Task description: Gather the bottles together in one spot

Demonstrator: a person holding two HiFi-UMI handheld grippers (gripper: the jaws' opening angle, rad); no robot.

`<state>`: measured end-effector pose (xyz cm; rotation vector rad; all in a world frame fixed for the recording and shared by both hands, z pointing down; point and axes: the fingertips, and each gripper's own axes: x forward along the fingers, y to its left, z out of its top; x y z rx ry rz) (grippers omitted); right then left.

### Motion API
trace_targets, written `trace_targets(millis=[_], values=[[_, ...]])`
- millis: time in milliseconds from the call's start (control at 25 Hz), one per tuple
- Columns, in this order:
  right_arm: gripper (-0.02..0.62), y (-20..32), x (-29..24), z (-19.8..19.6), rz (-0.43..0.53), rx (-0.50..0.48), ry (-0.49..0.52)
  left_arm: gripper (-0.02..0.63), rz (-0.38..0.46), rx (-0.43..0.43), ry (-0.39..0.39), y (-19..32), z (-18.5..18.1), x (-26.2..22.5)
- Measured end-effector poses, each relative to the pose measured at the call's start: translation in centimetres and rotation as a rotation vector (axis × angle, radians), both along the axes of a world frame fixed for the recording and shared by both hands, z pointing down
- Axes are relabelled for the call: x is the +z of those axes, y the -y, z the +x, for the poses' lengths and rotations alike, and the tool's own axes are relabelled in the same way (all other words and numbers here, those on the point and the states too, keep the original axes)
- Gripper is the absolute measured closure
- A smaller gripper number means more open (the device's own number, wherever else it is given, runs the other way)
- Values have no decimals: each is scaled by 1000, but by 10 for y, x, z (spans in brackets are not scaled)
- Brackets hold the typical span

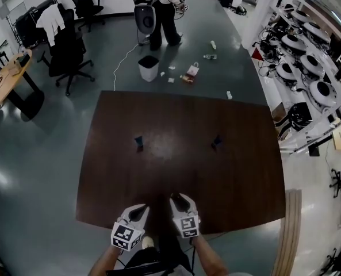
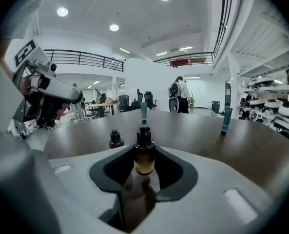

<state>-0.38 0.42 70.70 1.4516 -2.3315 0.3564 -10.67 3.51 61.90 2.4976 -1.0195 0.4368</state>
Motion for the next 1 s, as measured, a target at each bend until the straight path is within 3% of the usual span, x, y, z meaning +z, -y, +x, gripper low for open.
trace_targets(millis=[1000], values=[[465, -7, 21, -11, -26, -42, -20, 606, -30, -35, 12, -9, -10, 9]])
